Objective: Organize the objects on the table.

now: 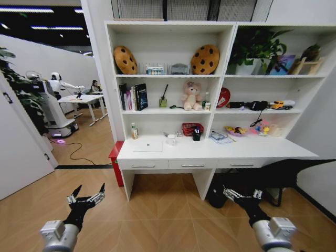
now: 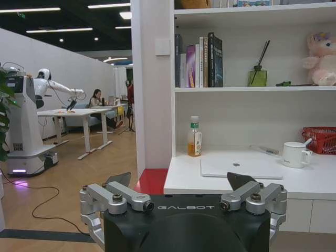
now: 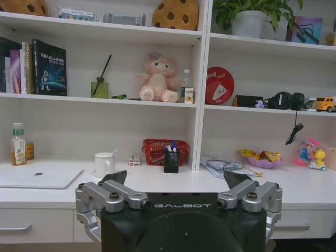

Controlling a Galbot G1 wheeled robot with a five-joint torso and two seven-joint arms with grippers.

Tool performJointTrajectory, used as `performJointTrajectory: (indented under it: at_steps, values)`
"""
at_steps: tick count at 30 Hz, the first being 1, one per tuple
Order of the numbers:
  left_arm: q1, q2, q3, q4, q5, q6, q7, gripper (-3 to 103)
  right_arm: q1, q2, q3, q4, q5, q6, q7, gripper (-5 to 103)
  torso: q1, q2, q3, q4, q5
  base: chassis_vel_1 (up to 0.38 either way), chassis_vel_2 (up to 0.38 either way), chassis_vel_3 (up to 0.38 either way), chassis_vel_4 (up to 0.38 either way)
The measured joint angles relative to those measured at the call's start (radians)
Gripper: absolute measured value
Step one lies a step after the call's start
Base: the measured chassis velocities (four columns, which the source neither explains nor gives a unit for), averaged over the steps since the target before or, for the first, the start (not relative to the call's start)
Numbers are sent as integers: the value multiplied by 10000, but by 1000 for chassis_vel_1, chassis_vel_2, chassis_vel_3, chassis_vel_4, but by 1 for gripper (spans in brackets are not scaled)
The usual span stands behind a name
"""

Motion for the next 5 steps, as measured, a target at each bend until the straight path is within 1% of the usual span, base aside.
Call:
performJointTrajectory:
  at_steps: [5]
  values:
    - [0,0,0,0,1,0,0,100,2,-1,-4,-3,3,-2,0,100,0,0,0,0,0,0,0,0,0]
